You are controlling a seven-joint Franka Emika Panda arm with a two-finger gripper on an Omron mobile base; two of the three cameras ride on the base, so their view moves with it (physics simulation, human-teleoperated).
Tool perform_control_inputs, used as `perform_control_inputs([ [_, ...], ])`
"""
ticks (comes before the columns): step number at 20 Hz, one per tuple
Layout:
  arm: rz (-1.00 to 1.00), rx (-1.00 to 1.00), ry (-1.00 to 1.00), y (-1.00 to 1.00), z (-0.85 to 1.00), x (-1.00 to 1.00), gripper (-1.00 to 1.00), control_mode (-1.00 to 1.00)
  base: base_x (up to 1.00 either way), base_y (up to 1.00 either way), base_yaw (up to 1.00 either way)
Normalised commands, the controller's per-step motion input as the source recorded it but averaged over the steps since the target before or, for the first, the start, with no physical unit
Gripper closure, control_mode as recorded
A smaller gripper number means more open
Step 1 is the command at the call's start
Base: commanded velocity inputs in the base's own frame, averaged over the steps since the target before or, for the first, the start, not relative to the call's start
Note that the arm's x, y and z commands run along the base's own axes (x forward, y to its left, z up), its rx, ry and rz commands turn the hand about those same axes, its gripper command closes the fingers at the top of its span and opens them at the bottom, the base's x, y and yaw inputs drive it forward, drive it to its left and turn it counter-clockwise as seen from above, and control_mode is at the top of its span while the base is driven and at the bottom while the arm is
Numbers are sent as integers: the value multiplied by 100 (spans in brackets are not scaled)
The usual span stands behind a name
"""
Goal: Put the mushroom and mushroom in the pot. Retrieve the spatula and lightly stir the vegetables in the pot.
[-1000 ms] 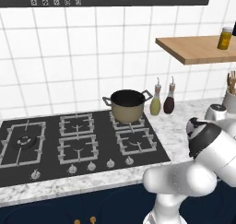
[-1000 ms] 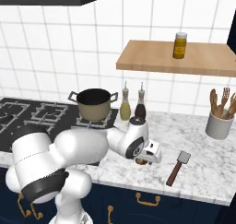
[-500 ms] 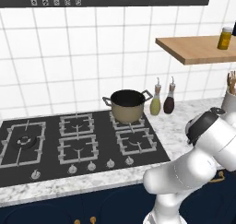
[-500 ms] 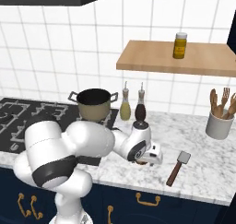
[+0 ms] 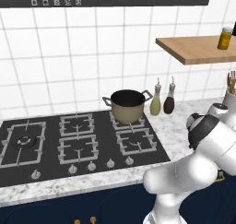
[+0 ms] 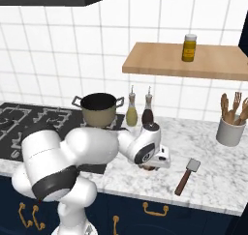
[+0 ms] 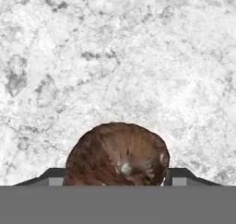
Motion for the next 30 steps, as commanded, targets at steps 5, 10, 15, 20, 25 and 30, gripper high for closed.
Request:
perform_control_inputs([
  [5,0,0,-16,79,100,-26,100,-100,0,0,0],
  [10,1,0,-5,100,100,-1,100,-100,0,0,0],
  [15,1,0,-4,99,93,22,100,-100,0,0,0],
  [20,2,0,-2,74,81,71,100,-100,0,0,0],
  [25,3,0,0,42,49,98,100,-100,0,0,0],
  [30,3,0,0,22,13,100,100,-100,0,0,0],
])
